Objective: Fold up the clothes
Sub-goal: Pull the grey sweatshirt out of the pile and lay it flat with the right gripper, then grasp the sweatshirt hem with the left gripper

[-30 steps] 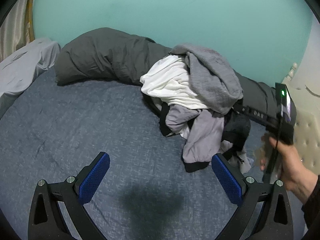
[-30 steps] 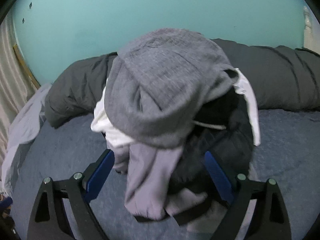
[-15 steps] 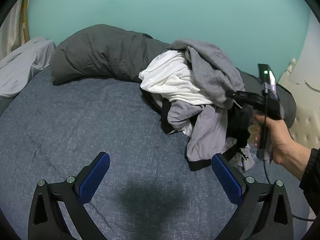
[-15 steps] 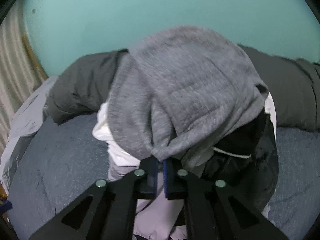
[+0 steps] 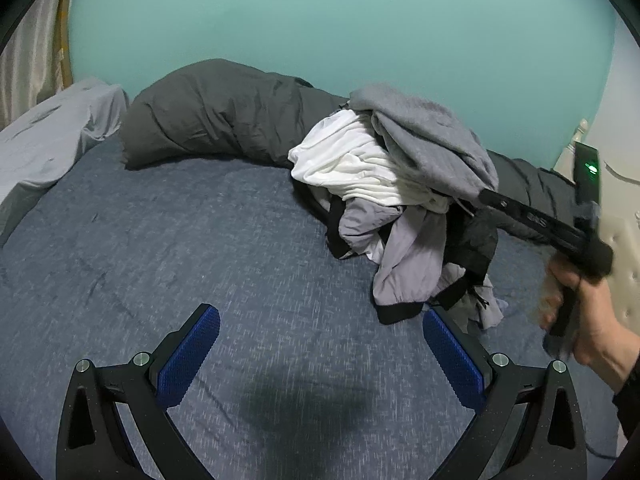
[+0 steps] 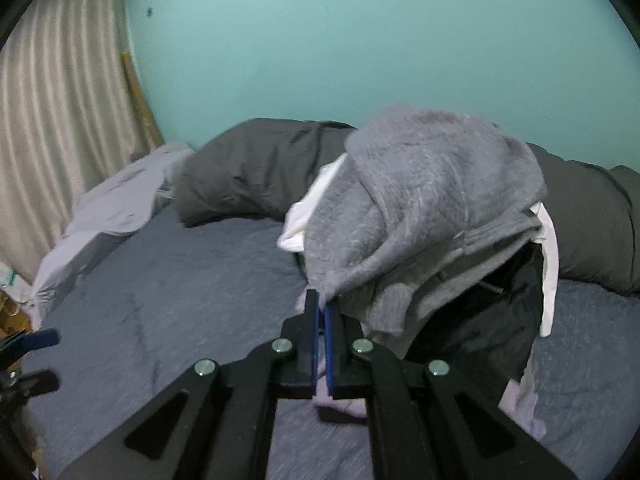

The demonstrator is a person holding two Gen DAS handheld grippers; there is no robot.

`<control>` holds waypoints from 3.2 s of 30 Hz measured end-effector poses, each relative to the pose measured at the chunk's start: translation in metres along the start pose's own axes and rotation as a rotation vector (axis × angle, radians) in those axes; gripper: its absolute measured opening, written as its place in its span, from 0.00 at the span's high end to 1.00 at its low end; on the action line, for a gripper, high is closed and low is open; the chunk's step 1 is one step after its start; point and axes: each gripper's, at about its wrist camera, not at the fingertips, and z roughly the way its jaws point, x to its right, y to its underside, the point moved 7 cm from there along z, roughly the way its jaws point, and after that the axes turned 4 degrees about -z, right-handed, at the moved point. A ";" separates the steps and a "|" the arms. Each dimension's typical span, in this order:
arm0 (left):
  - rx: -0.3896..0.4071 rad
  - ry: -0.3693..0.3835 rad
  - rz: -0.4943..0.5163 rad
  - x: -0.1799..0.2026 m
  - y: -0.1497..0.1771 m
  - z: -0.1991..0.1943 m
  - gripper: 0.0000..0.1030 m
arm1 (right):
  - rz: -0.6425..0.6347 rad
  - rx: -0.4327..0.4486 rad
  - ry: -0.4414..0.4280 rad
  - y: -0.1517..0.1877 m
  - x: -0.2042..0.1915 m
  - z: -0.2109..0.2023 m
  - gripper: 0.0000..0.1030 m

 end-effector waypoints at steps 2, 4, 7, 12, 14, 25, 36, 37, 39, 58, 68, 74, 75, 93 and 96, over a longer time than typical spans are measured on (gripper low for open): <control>0.010 0.004 -0.001 0.001 0.007 -0.010 0.00 | -0.004 0.011 -0.015 0.006 -0.009 -0.016 0.98; 0.019 0.006 -0.001 0.002 0.017 -0.020 0.00 | -0.001 0.022 -0.032 0.021 -0.021 -0.037 0.98; 0.028 0.009 -0.003 0.002 0.035 -0.032 0.00 | 0.011 0.032 -0.060 0.046 -0.037 -0.066 0.98; 0.043 0.020 0.012 0.005 0.069 -0.046 0.00 | -0.007 0.040 -0.098 0.087 -0.066 -0.098 0.98; 0.047 0.027 0.015 0.005 0.084 -0.050 0.00 | -0.007 0.041 -0.113 0.105 -0.077 -0.107 0.98; 0.086 0.058 0.015 0.000 0.160 -0.083 0.00 | -0.060 0.076 -0.172 0.175 -0.151 -0.170 0.98; 0.136 0.076 0.000 -0.018 0.213 -0.182 0.00 | -0.048 0.042 -0.201 0.222 -0.242 -0.262 0.98; 0.136 0.076 -0.005 -0.020 0.217 -0.187 0.00 | -0.025 0.018 -0.202 0.228 -0.244 -0.260 0.98; 0.131 0.080 -0.022 -0.026 0.225 -0.196 0.00 | 0.018 -0.035 -0.185 0.243 -0.245 -0.251 0.98; 0.059 0.131 0.028 -0.005 0.283 -0.176 0.00 | 0.287 -0.134 0.010 0.335 -0.148 -0.257 0.47; -0.031 0.128 0.075 0.012 0.341 -0.116 0.00 | 0.362 -0.283 0.029 0.422 -0.113 -0.201 0.47; -0.109 0.174 0.136 0.031 0.371 -0.094 0.00 | 0.433 -0.249 0.085 0.433 -0.095 -0.199 0.46; -0.117 0.177 0.147 0.035 0.376 -0.092 0.00 | 0.441 -0.242 0.104 0.435 -0.091 -0.201 0.46; -0.229 0.168 0.220 0.061 0.413 -0.052 0.00 | 0.454 -0.162 0.083 0.456 -0.112 -0.217 0.46; -0.244 0.168 0.227 0.063 0.418 -0.047 0.02 | 0.465 -0.158 0.078 0.460 -0.110 -0.218 0.46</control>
